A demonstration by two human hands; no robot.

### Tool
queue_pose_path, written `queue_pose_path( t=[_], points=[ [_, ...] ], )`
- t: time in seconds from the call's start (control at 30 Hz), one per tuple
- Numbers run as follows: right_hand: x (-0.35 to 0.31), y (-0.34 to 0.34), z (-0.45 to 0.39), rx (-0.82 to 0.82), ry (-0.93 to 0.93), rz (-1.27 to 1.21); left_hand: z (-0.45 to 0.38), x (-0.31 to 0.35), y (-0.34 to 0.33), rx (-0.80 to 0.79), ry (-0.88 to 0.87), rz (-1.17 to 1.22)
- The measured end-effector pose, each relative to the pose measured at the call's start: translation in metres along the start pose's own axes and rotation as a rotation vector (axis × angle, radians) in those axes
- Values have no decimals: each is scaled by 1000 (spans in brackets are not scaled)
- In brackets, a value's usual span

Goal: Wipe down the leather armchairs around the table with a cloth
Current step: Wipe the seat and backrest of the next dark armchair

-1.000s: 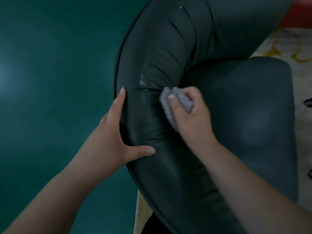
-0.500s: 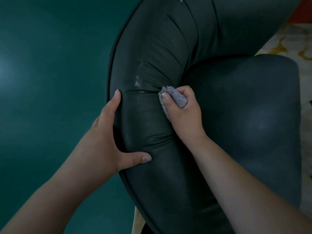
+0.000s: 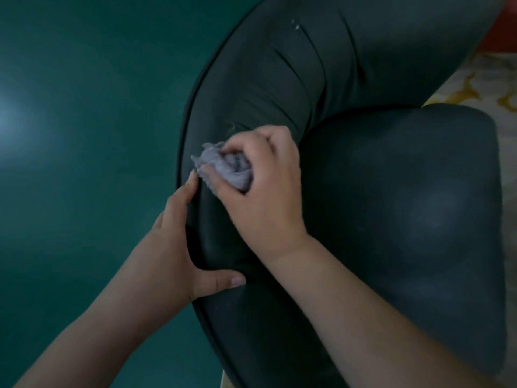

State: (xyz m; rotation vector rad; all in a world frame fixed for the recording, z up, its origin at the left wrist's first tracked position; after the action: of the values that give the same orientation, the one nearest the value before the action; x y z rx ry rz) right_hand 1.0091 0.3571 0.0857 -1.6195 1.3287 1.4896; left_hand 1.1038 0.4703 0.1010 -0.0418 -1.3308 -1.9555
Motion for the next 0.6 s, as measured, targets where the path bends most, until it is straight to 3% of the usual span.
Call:
queue_pose_path(
  t=[0.13, 0.37, 0.6],
  points=[
    [12, -8, -14, -99, 138, 72, -1, -1, 0, -6, 10, -1],
    [52, 11, -13, 36, 12, -112, 0, 1, 0, -19, 13, 8],
    [93, 28, 4, 137, -475, -311, 4, -3, 0, -14, -2, 50]
  ],
)
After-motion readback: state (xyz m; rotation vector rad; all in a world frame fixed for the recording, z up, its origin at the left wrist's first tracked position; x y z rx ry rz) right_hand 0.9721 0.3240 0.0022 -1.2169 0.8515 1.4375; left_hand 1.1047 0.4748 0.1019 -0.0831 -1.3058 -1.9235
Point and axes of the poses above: each hand's wrist, its own z-axis away from the middle knuckle, its own y-axis out of the back of the hand, x = y × z, the point moved 2 cm from there along -z, towards the middle knuckle, and after that the axes turned 15 degrees about -z, right-handed, at the moved point
